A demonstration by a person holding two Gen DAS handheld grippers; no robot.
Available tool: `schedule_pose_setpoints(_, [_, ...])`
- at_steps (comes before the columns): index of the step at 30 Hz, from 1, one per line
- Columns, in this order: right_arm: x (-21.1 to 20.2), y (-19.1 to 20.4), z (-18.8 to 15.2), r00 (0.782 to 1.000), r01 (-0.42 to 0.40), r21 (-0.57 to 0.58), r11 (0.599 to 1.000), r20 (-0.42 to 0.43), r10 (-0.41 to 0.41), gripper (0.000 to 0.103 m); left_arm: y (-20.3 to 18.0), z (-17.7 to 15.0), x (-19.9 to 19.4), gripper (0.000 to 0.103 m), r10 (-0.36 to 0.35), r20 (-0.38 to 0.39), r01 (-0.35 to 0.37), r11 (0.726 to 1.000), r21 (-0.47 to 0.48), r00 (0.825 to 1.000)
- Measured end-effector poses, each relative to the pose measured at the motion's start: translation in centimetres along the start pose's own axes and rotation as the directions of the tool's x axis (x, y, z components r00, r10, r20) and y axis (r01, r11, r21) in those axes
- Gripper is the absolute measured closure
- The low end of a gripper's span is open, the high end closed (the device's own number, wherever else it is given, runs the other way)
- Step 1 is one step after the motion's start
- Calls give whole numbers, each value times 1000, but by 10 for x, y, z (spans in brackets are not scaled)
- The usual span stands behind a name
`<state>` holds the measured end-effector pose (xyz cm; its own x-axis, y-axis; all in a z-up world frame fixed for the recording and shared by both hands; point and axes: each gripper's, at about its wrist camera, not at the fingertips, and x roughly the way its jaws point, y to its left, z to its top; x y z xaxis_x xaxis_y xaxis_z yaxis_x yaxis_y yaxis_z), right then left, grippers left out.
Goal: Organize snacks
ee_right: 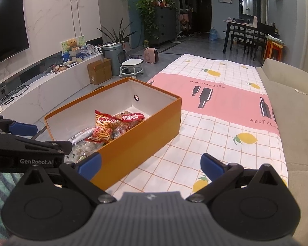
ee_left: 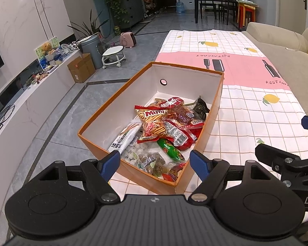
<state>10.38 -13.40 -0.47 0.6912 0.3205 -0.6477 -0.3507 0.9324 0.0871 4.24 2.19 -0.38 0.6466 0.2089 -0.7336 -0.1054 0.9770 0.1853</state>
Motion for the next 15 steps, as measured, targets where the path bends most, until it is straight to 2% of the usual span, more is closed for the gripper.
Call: schedule_pose_setpoints(15, [1, -1, 0, 1000, 0, 3, 1000, -7, 0, 4, 0, 1, -3, 13, 21, 8, -21, 1000, 11, 1000])
